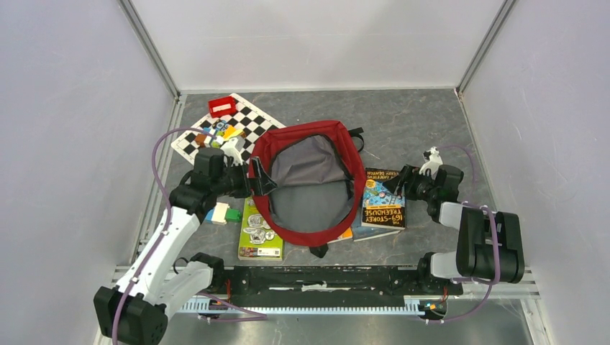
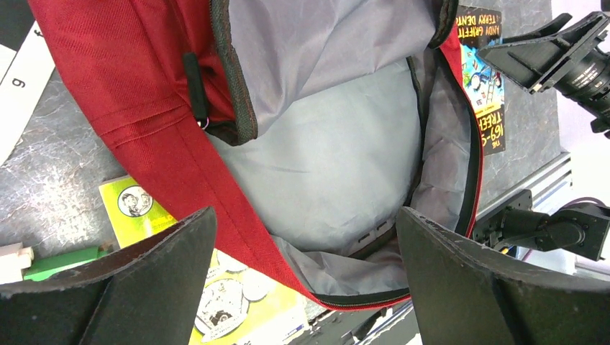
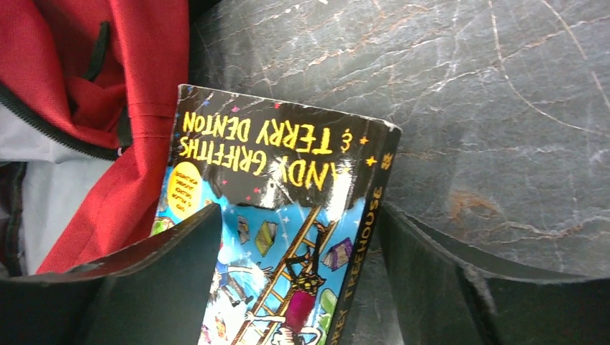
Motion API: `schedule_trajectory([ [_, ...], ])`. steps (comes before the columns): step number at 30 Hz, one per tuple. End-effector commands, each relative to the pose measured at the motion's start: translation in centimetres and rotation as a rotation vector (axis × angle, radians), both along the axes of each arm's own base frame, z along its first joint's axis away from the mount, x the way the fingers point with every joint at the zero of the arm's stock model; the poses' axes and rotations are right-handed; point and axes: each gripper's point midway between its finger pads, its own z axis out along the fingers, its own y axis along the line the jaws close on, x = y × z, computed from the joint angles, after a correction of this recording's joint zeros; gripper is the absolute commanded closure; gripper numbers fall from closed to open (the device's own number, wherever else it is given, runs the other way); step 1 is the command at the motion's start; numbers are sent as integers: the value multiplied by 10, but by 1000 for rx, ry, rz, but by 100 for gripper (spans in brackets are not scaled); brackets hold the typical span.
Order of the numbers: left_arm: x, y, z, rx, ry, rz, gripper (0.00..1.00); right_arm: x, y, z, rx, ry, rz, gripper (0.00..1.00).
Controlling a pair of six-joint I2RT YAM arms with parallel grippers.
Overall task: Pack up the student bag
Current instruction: Pick up the book from the center of the board.
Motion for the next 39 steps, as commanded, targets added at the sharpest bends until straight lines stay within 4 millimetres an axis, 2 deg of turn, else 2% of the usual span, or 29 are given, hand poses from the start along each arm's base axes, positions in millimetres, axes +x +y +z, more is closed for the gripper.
schedule_trajectory([
  [1,-5,5,7,30,-47,-25,0,1,-3,-3,-24,3,0,21],
  [6,-8,5,15,8,-63,-10,0,14,-14,18,-85,-59,-35,46],
  [7,-9,5,19,0,-65,-1,0,18,-17,27,-101,-80,-45,55],
  [12,-14,5,48,-92,-103,71,0,34,-30,69,-139,-179,-120,90],
  [14,-18,-1,59,-161,-116,66,0,36,-30,83,-126,-212,-135,100],
  [19,-30,-20,67,-264,-114,-34,0,38,-19,124,-58,-298,-109,100],
  [21,-33,-25,72,-290,-130,-68,0,37,-16,150,-45,-350,-102,100],
  [25,-38,-26,105,-309,-263,-117,0,33,-7,212,-44,-481,-90,100],
  [27,-39,-27,127,-330,-352,-143,0,31,4,244,-45,-541,-67,100],
  [29,-39,-32,142,-361,-407,-174,0,29,23,271,-25,-590,-16,100],
  [32,-30,-37,152,-405,-429,-177,0,21,63,303,31,-639,86,100],
  [36,-17,-43,173,-442,-508,-175,0,5,116,331,110,-690,221,100],
  [39,-12,-47,189,-477,-570,-191,0,-16,159,352,225,-726,362,100],
])
